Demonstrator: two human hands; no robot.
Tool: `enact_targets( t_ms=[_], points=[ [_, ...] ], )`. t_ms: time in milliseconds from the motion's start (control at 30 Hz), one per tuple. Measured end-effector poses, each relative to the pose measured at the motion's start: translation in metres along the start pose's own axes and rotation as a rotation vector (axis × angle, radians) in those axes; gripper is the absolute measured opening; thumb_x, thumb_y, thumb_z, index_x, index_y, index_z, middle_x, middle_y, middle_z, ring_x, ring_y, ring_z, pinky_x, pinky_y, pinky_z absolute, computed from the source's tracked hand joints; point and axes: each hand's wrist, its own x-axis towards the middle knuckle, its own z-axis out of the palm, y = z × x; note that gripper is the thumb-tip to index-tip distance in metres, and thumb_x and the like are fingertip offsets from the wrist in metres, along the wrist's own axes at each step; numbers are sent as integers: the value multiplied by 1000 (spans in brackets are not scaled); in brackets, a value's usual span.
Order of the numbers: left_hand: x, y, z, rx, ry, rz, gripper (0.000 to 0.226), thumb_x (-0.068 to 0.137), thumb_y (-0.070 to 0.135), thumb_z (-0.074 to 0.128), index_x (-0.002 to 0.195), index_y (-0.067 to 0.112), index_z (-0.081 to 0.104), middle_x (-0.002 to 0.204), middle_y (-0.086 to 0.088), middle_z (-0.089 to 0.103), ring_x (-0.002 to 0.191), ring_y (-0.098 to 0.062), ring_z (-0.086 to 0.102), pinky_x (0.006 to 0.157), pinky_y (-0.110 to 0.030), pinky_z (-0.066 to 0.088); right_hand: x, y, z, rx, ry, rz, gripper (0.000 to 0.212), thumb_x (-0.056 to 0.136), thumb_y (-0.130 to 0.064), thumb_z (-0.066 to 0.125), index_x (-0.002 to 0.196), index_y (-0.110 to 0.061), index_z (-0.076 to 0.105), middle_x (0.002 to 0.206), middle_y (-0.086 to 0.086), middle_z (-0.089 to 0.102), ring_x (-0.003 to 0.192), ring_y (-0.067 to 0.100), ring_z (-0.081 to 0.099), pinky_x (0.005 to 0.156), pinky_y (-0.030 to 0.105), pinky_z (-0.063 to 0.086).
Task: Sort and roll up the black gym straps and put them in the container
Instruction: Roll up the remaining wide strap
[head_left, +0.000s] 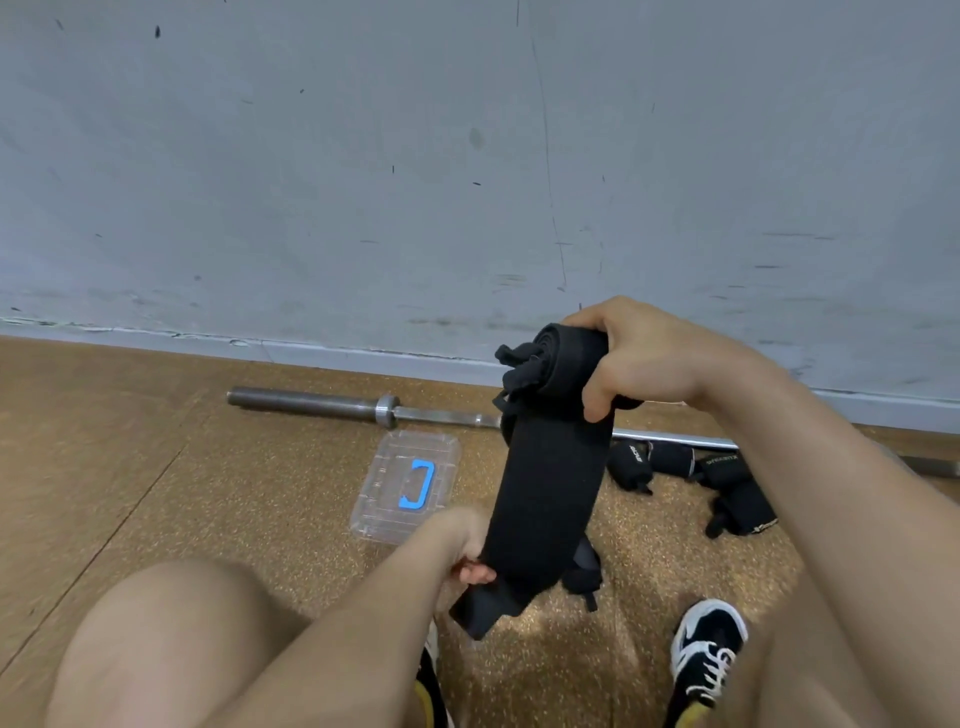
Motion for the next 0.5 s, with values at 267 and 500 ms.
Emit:
enact_targets(
  t_ms=[267,500],
  points=[
    [-36,15,-48,-165,181,616,61,80,-21,45,121,20,63,114,6,66,113,-10,57,95,-31,46,-5,6,-13,67,-89,15,35,61,10,74,93,-5,71,83,20,71,76,27,66,65,37,50],
    [-74,53,-48,-396,123,936,29,79,7,78,104,19,70,99,2,76,98,-16,71,86,-28,55,-6,10,-22,213,-69,-30,53,48,-3,74,100,1,69,95,28,70,79,31,67,69,41,48]
  ],
)
